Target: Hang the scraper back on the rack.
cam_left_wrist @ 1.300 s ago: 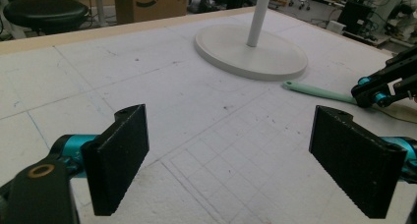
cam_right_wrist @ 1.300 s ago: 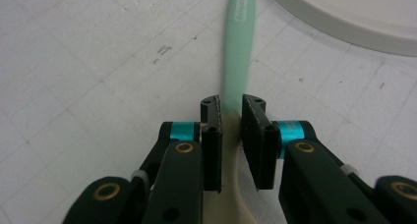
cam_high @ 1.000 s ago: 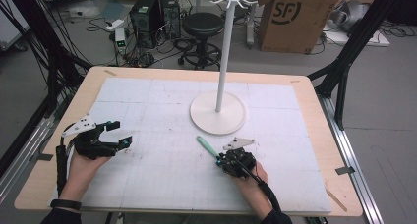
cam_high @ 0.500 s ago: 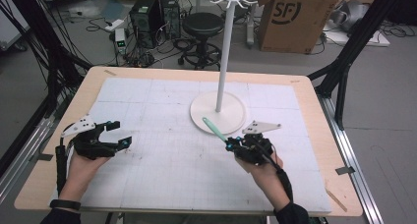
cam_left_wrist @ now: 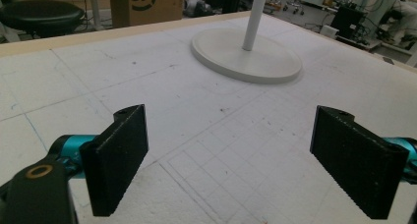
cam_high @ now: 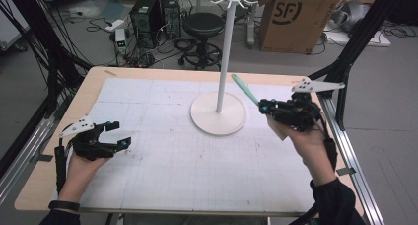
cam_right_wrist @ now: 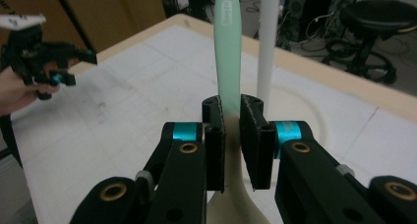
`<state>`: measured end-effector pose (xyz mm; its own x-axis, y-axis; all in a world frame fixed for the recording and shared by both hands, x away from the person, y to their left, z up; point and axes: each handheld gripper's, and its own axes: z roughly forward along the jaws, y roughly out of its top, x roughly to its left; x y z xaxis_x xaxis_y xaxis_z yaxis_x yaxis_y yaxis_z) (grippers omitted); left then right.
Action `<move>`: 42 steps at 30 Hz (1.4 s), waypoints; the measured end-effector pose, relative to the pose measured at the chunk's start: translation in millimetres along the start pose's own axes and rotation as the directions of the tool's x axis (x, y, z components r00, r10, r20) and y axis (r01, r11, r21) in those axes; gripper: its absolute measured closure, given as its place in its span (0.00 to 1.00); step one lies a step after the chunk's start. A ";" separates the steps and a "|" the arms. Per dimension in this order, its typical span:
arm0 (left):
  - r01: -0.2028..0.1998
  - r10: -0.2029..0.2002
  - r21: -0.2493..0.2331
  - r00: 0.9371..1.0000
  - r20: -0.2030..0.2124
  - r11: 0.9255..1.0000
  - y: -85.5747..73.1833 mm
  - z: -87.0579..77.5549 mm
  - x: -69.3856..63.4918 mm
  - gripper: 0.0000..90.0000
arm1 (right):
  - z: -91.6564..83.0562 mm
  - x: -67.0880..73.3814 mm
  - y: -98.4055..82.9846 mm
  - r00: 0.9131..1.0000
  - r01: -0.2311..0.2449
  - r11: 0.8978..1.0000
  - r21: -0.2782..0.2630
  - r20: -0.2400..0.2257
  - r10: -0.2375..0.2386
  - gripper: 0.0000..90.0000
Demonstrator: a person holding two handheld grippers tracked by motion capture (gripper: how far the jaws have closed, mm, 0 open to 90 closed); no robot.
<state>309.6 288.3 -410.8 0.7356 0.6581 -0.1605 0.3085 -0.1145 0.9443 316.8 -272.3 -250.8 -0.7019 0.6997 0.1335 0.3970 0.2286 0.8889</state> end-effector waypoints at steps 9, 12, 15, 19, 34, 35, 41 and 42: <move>0.001 -0.001 0.008 1.000 0.007 1.000 -0.5 1.1 0.1 0.17 | -38.5 -7.9 54.4 1.000 0.026 0.998 -0.061 -0.005 -0.026 0.91; 0.000 0.000 0.012 1.000 0.010 1.000 -0.5 0.6 0.8 0.17 | -49.5 -8.6 74.3 0.999 0.037 0.997 -0.071 -0.007 -0.037 0.91; 0.001 -0.001 0.007 1.000 0.008 1.000 -0.4 0.4 0.7 0.17 | -53.4 -7.9 82.8 0.999 0.048 0.996 -0.072 0.000 -0.048 0.91; 0.002 -0.002 0.011 1.000 0.012 1.000 -0.6 0.9 0.2 0.17 | -59.7 -6.4 98.0 0.998 0.066 0.994 -0.082 0.008 -0.065 0.91; 0.001 -0.001 0.013 1.000 0.020 1.000 -0.5 0.2 -0.2 0.17 | -53.3 -2.8 129.7 0.997 0.074 0.994 -0.080 0.040 -0.071 0.91; 0.001 -0.001 0.013 1.000 0.020 1.000 -0.4 0.1 -0.3 0.17 | -52.3 -2.5 129.9 0.997 0.067 0.995 -0.076 0.040 -0.064 0.91; -0.001 0.001 0.014 1.000 0.022 1.000 -0.2 -0.1 -0.6 0.17 | -45.7 -2.3 131.0 0.997 0.066 0.995 -0.070 0.048 -0.063 0.91; -0.001 0.001 0.013 1.000 0.021 1.000 -0.2 -0.1 -0.6 0.17 | -45.0 -1.9 131.1 0.997 0.061 0.996 -0.072 0.047 -0.058 0.90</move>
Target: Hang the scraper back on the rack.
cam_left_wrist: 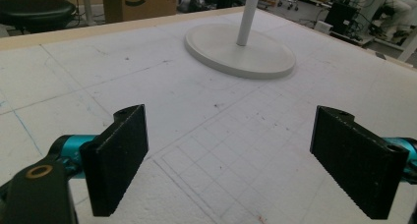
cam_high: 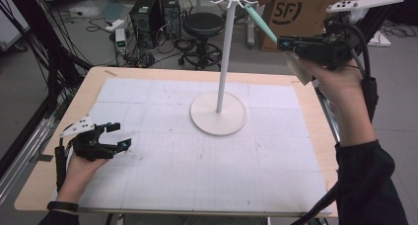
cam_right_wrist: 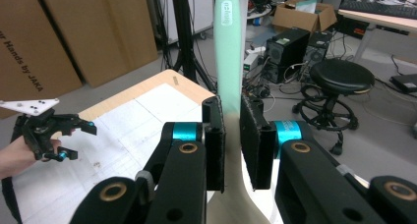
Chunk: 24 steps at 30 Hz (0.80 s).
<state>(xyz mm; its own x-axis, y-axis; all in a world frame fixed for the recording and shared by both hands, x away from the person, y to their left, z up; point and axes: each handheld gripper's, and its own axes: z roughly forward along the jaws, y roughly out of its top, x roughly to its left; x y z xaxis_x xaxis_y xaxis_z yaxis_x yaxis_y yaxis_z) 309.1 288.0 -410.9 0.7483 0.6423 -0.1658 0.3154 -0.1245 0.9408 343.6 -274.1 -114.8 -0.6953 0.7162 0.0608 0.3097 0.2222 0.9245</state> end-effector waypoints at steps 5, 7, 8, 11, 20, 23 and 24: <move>0.000 0.000 0.003 1.000 0.000 1.000 -0.1 0.0 0.2 0.17 | 4.8 0.6 0.2 1.000 0.006 1.000 0.015 0.017 -0.007 0.91; 0.002 -0.002 -0.002 1.000 0.000 1.000 -0.1 0.1 0.1 0.17 | 7.2 0.4 0.2 1.000 0.007 1.000 0.016 0.018 -0.007 0.90; -0.001 0.001 0.001 1.000 0.001 1.000 0.0 -0.2 0.2 0.17 | 8.9 0.2 -0.1 1.000 0.008 1.000 0.018 0.022 -0.009 0.90; 0.001 -0.001 0.001 1.000 0.001 1.000 -0.1 0.2 -0.1 0.17 | 14.7 -0.9 -1.6 1.000 0.009 1.000 0.028 0.028 -0.009 0.90; 0.000 0.000 0.000 1.000 0.001 1.000 0.0 -0.6 0.6 0.17 | 46.2 -5.2 -16.3 0.999 0.027 0.997 0.073 0.041 -0.030 0.72; 0.003 -0.003 -0.006 1.000 -0.001 1.000 -0.1 -0.5 1.8 0.17 | 55.1 -4.9 -26.0 0.998 0.031 0.994 0.103 0.056 -0.037 0.61; 0.007 -0.008 -0.008 1.000 -0.002 1.000 -0.2 -0.3 2.0 0.17 | 56.9 -5.6 -30.4 0.997 0.040 0.994 0.099 0.056 -0.046 0.58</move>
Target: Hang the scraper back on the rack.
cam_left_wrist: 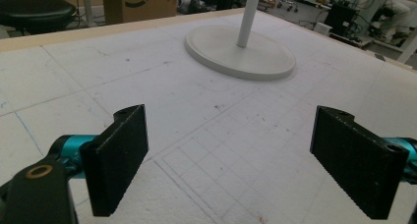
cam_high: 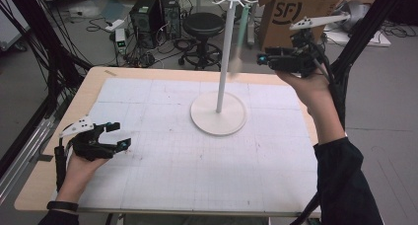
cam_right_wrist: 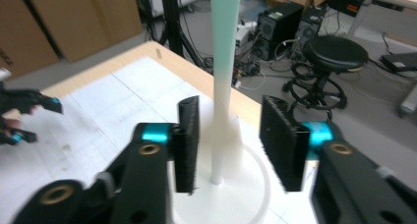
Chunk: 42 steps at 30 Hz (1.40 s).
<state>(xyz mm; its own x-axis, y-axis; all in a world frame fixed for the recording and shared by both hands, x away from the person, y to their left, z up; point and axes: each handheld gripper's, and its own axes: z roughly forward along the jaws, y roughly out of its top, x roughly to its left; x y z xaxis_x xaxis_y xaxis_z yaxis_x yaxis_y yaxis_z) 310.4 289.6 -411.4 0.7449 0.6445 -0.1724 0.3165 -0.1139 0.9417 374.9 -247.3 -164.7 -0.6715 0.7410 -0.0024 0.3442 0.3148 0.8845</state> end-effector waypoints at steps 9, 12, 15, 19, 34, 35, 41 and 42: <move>-0.003 0.003 0.001 1.000 -0.009 1.000 -0.6 0.6 3.0 0.17 | -2.4 -10.0 -74.7 0.998 -0.014 1.000 -0.027 -0.061 0.012 0.34; 0.002 -0.002 0.002 1.000 -0.014 1.000 -0.8 0.2 2.7 0.17 | -7.3 -11.4 -112.3 0.997 -0.014 0.999 -0.029 -0.079 0.011 0.31; -0.003 0.003 0.004 1.000 -0.016 1.000 -0.7 0.0 2.6 0.17 | -9.9 -13.1 -145.2 0.996 -0.028 0.999 -0.042 -0.082 0.024 0.29; -0.005 0.005 0.007 1.000 -0.018 1.000 -0.8 0.2 2.5 0.17 | -10.8 -15.2 -190.2 0.995 -0.068 0.996 -0.054 -0.074 0.064 0.27; -0.010 0.010 -0.001 0.998 -0.058 1.000 -2.3 -1.2 6.1 0.16 | 2.7 -15.0 -270.6 0.992 -0.123 0.992 -0.030 0.012 0.124 0.19; -0.011 0.011 0.002 0.998 -0.057 1.000 -2.5 -1.1 6.3 0.16 | 2.5 -15.0 -270.9 0.992 -0.125 0.992 -0.029 0.013 0.126 0.19; -0.016 0.016 0.008 0.998 -0.058 1.000 -3.4 0.2 6.7 0.16 | 1.8 -15.9 -273.0 0.992 -0.128 0.991 -0.033 0.013 0.129 0.19; -0.015 0.016 0.012 0.998 -0.057 1.000 -3.4 -0.1 6.8 0.16 | 2.1 -15.9 -273.2 0.992 -0.129 0.991 -0.032 0.013 0.129 0.19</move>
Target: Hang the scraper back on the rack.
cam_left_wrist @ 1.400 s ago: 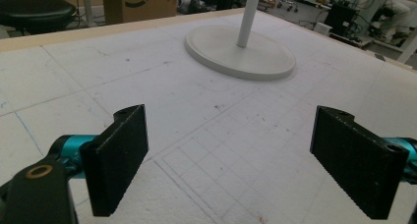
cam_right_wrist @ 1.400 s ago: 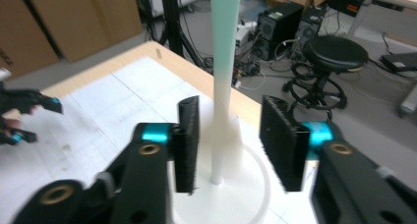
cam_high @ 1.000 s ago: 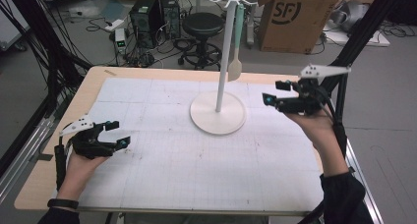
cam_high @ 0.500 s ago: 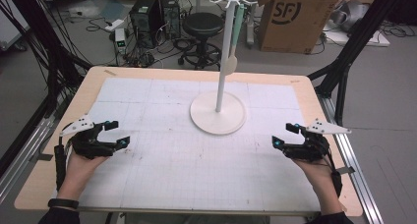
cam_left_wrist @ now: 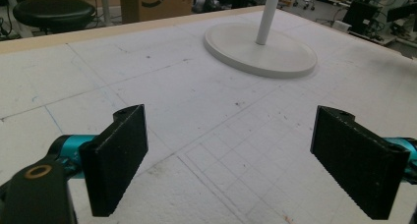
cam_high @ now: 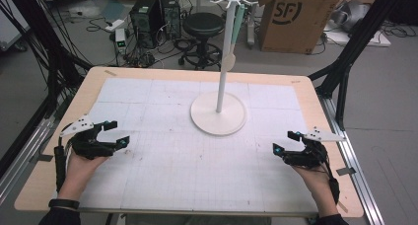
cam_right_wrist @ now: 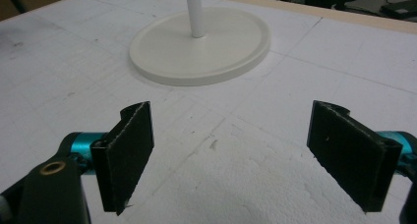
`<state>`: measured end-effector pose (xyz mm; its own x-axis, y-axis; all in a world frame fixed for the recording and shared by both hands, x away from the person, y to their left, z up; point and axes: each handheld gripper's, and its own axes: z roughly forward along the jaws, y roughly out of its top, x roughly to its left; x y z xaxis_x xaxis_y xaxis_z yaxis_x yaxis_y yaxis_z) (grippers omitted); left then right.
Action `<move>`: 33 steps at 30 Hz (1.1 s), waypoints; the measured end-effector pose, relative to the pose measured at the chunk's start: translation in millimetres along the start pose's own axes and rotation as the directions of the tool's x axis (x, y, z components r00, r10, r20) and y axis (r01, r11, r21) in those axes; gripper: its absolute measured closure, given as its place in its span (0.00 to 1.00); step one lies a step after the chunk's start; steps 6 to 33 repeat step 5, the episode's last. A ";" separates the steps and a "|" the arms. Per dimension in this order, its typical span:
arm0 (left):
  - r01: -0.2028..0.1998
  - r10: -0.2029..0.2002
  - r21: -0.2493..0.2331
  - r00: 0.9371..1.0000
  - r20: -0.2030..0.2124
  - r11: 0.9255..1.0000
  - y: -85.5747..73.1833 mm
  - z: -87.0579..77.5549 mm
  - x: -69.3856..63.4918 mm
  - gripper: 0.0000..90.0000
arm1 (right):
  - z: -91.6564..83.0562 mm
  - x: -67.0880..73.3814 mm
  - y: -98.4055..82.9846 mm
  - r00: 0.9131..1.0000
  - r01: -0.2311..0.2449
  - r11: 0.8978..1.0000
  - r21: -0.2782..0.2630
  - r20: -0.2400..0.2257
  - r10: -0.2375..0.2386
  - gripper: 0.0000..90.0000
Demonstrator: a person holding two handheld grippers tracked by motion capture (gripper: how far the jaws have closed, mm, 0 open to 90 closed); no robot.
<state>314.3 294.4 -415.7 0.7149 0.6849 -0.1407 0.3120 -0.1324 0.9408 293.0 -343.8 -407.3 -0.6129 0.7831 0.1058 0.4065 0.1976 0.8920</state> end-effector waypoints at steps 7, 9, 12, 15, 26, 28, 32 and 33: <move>-0.001 0.001 -0.005 1.000 -0.010 1.000 -0.1 -1.0 1.2 0.16 | 2.1 -1.3 -2.3 1.000 0.005 1.000 0.012 0.006 -0.005 0.19; -0.001 0.001 -0.005 1.000 -0.010 1.000 -0.1 -1.0 1.2 0.16 | 2.1 -1.3 -2.3 1.000 0.005 1.000 0.012 0.006 -0.005 0.19; -0.001 0.001 -0.005 1.000 -0.010 1.000 -0.1 -1.0 1.2 0.16 | 2.1 -1.3 -2.3 1.000 0.005 1.000 0.012 0.006 -0.005 0.19; -0.001 0.001 -0.005 1.000 -0.010 1.000 -0.1 -1.0 1.2 0.16 | 2.1 -1.3 -2.3 1.000 0.005 1.000 0.012 0.006 -0.005 0.19; -0.001 0.001 -0.005 1.000 -0.010 1.000 -0.1 -1.0 1.2 0.16 | 2.1 -1.3 -2.3 1.000 0.005 1.000 0.012 0.006 -0.005 0.19; -0.001 0.001 -0.005 1.000 -0.010 1.000 -0.1 -1.0 1.2 0.16 | 2.1 -1.3 -2.3 1.000 0.005 1.000 0.012 0.006 -0.005 0.19; -0.001 0.001 -0.005 1.000 -0.010 1.000 -0.1 -1.0 1.2 0.16 | 2.1 -1.3 -2.3 1.000 0.005 1.000 0.012 0.006 -0.005 0.19; -0.001 0.001 -0.005 1.000 -0.010 1.000 -0.1 -1.0 1.2 0.16 | 2.1 -1.3 -2.3 1.000 0.005 1.000 0.012 0.006 -0.005 0.19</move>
